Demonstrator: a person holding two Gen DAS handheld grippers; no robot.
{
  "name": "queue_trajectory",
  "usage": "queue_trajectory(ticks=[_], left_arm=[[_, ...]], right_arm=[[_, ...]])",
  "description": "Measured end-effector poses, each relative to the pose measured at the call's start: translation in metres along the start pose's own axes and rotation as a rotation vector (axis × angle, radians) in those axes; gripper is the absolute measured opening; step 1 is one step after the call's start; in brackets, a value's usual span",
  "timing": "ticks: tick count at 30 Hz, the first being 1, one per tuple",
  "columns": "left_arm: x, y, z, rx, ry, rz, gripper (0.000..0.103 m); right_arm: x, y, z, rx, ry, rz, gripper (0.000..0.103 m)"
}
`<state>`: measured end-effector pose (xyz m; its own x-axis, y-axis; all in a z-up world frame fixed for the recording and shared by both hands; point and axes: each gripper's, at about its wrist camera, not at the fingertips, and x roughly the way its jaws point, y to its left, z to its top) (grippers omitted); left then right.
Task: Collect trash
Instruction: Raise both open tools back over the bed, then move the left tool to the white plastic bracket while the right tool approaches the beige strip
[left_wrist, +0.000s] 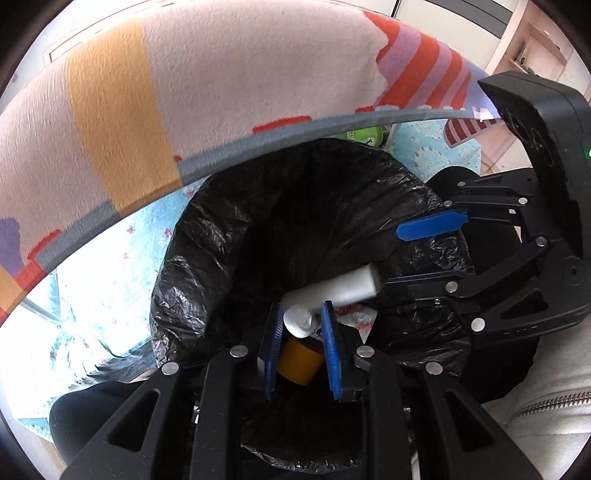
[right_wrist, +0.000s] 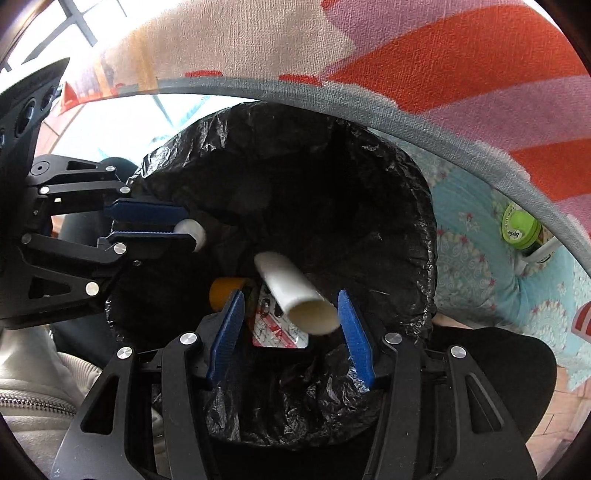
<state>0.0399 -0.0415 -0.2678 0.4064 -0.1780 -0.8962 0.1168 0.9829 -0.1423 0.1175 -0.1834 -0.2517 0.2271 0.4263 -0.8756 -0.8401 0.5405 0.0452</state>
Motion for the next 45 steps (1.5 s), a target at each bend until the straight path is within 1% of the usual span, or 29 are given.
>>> queue_trajectory(ticks=[6,13,15,16,17,18,19,24,32,35,41,45], left_arm=[[-0.005,-0.005,0.003,0.008,-0.004,0.002,0.022],[-0.027,-0.007,0.008,0.012,-0.046,-0.005,0.022],[-0.036,-0.009,0.01,0.019,-0.065,-0.001,0.027],[-0.042,-0.01,0.011,0.019,-0.077,-0.001,0.032],[-0.049,-0.011,0.013,0.023,-0.095,-0.001,0.043],[-0.055,-0.011,0.014,0.029,-0.114,0.003,0.047],[-0.062,-0.013,0.015,0.036,-0.133,0.005,0.048],[-0.092,-0.016,0.023,0.071,-0.206,0.013,0.048],[-0.132,-0.012,0.043,0.112,-0.305,0.052,0.048],[-0.141,-0.009,0.051,0.12,-0.332,0.063,0.048],[-0.156,0.005,0.075,0.125,-0.381,0.127,0.048],[-0.164,0.017,0.093,0.114,-0.405,0.144,0.048]], right_arm=[[-0.008,-0.006,-0.003,0.017,-0.029,-0.002,0.053],[-0.033,-0.007,0.0,0.016,-0.092,-0.002,0.053],[-0.043,-0.007,0.001,0.01,-0.119,-0.001,0.053],[-0.046,-0.008,0.001,0.008,-0.13,-0.002,0.053],[-0.052,-0.008,0.002,0.005,-0.144,-0.004,0.053],[-0.057,-0.007,0.002,0.002,-0.157,-0.005,0.053],[-0.061,-0.008,0.003,0.001,-0.167,-0.005,0.053],[-0.086,-0.007,0.008,-0.012,-0.227,-0.011,0.053],[-0.12,-0.006,0.024,-0.024,-0.315,-0.024,0.053],[-0.129,-0.009,0.033,-0.03,-0.349,-0.036,0.053],[-0.139,-0.018,0.056,-0.033,-0.39,-0.075,0.053],[-0.147,-0.027,0.07,-0.022,-0.423,-0.087,0.053]])
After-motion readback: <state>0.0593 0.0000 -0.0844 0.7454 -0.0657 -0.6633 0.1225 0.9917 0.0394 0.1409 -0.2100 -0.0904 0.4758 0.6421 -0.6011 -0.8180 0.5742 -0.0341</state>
